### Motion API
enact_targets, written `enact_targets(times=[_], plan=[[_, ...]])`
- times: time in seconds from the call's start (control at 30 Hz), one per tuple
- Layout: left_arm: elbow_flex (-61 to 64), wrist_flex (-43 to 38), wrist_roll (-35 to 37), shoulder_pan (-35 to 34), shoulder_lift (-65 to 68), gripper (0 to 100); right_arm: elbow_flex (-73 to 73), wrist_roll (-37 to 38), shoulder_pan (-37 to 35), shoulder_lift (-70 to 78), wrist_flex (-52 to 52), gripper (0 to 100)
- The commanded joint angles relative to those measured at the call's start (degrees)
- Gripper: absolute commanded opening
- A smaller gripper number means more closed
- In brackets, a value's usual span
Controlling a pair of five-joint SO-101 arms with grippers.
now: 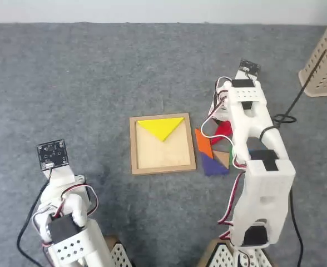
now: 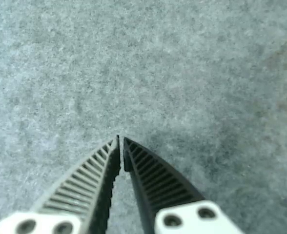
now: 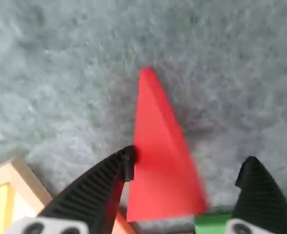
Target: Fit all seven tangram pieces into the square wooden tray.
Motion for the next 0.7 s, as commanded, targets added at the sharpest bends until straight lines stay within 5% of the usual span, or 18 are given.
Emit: enact_targets(times=[0.0,0.17,0.4,0.67], plan=[[-0.48,0.18,0.53,0.09,-0.18,1,-2.73,-0.79,0.04,-1.27,2.24,34.2],[-0.48,0.18,0.53,0.09,-0.18,1,-2.73,2.64,-0.75,-1.71,2.33,30.0],[-0.48,0.18,0.53,0.09,-0.18,1,-2.73,4.31,-0.66,-1.71,2.24,8.0],[-0.48,0.18,0.53,0.09,-0.18,1,-2.64,4.57,-0.57,-3.12,2.77,6.5]])
